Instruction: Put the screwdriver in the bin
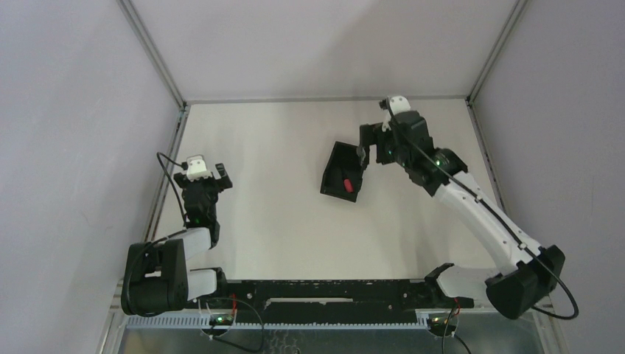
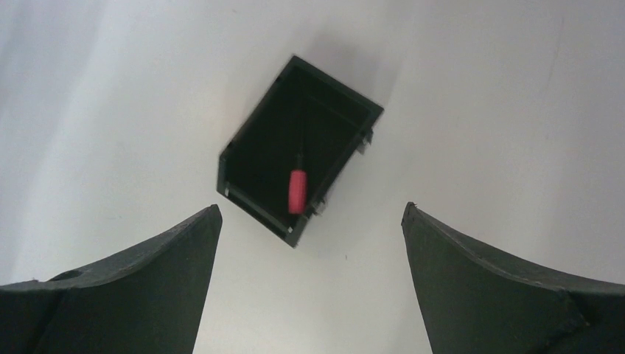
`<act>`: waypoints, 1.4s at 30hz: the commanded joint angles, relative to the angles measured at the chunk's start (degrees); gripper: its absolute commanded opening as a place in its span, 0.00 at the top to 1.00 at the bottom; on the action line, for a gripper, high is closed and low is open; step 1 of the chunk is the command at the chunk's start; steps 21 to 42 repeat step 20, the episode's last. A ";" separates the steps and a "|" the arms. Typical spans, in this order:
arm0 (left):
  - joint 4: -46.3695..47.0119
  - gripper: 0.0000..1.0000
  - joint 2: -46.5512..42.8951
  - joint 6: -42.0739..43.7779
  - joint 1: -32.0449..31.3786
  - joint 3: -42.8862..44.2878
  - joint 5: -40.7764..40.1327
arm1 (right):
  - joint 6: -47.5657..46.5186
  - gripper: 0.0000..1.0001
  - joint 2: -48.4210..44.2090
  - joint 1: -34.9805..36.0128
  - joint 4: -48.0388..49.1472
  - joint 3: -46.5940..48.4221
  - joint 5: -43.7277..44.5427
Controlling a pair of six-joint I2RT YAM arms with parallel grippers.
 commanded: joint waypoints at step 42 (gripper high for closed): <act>1.35 0.00 -0.60 -0.30 -0.36 0.69 -0.50 | 9.92 0.00 -22.14 -8.63 17.12 -40.49 -3.33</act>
